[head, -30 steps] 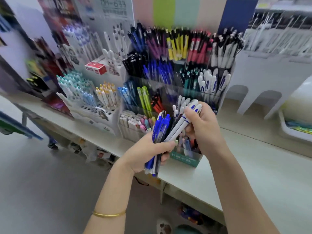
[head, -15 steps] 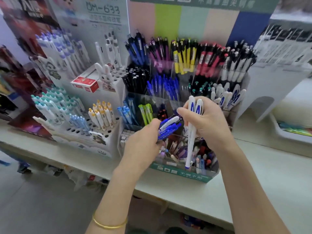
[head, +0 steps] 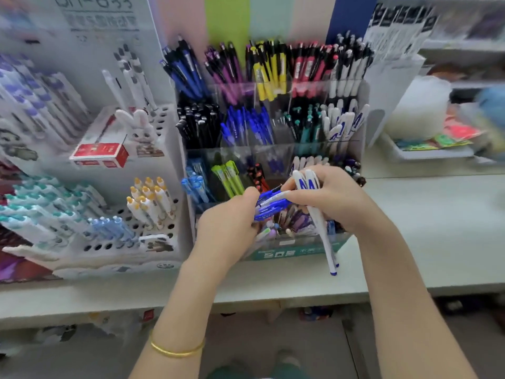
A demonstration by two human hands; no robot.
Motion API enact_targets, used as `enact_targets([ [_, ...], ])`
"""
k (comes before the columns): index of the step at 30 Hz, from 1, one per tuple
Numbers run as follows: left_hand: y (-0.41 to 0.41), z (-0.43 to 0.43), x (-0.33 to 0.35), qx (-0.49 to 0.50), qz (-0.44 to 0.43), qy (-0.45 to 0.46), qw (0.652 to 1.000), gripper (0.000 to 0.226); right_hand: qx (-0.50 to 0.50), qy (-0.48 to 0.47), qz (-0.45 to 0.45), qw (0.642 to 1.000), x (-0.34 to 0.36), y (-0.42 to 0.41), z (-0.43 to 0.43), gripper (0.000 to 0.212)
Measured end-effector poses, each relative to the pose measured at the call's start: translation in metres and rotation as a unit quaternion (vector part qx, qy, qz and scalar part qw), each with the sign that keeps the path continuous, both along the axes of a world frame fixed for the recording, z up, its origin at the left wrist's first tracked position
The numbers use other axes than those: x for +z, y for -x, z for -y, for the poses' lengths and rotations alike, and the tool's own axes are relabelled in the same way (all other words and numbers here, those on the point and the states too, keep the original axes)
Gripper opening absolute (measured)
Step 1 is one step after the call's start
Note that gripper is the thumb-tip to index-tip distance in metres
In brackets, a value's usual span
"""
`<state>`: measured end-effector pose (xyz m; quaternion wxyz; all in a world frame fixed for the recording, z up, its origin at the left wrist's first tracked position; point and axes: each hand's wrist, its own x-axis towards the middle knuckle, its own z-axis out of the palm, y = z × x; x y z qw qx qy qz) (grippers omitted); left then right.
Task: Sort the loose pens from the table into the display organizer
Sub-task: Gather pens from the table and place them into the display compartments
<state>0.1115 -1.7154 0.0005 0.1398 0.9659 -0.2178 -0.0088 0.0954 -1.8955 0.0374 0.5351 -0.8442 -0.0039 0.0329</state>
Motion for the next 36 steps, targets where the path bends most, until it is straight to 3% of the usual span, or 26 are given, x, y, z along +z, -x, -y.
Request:
enact_targets([
  [3,0.000,0.000,-0.003,-0.015,-0.027,0.030,0.999,0.019,-0.020,-0.018,0.018,0.999,-0.003,0.005,0.001,0.004],
  [7,-0.001,-0.003,-0.008,-0.013,-0.086,0.092,0.992,0.012,-0.124,-0.123,0.065,0.982,0.000,0.001,0.017,0.012],
  [10,-0.002,-0.001,-0.011,-0.013,-0.131,0.137,0.982,0.011,-0.133,-0.155,0.056,0.977,0.002,0.000,0.020,0.011],
  [17,0.000,0.018,-0.014,-0.031,-0.137,0.128,0.982,0.014,-0.142,-0.275,-0.012,0.951,-0.028,-0.004,0.023,0.019],
  [21,-0.001,0.022,-0.017,-0.029,-0.167,0.121,0.978,0.010,-0.227,-0.309,0.076,0.920,-0.027,-0.002,0.033,0.027],
  [25,-0.005,0.015,-0.024,0.047,-0.223,0.255,0.940,0.006,-0.337,-0.276,0.208,0.876,-0.020,-0.002,0.057,0.024],
  [32,-0.004,0.032,-0.009,0.136,-0.262,0.490,0.820,0.010,-0.327,-0.137,0.276,0.893,-0.041,-0.002,0.007,0.017],
  [36,-0.007,0.034,-0.008,0.143,-0.259,0.530,0.794,0.010,-0.330,-0.038,0.363,0.871,-0.055,-0.016,-0.001,0.006],
])
